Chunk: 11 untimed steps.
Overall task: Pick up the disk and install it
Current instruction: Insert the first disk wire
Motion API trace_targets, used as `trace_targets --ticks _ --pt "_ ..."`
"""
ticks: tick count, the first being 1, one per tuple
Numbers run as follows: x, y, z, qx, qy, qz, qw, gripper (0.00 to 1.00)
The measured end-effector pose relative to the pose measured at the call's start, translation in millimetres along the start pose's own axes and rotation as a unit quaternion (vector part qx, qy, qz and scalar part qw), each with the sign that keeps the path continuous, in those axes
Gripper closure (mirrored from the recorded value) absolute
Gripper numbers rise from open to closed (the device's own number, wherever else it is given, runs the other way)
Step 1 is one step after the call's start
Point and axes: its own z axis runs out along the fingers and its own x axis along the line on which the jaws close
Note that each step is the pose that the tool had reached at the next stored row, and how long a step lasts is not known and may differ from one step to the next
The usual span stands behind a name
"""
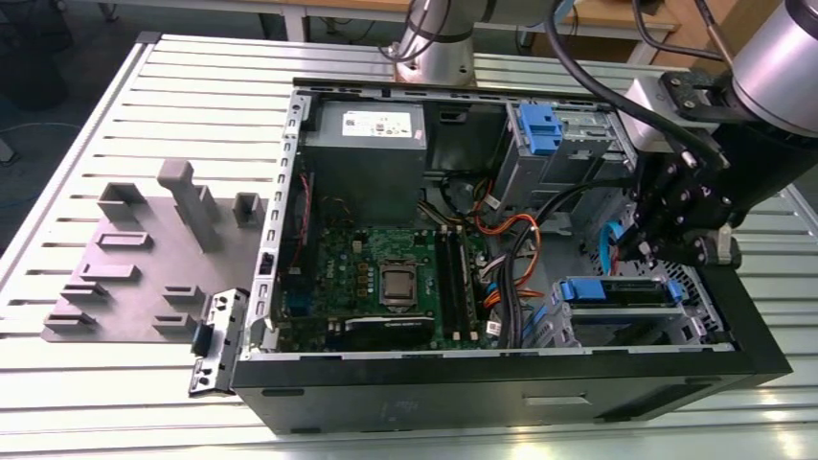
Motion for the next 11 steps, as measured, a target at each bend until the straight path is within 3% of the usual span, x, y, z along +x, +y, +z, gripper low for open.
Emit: trace_targets --ticks 11 --pt "15.9 -0.3 -0.9 0.0000 0.0000 0.000 1.00000 0.84"
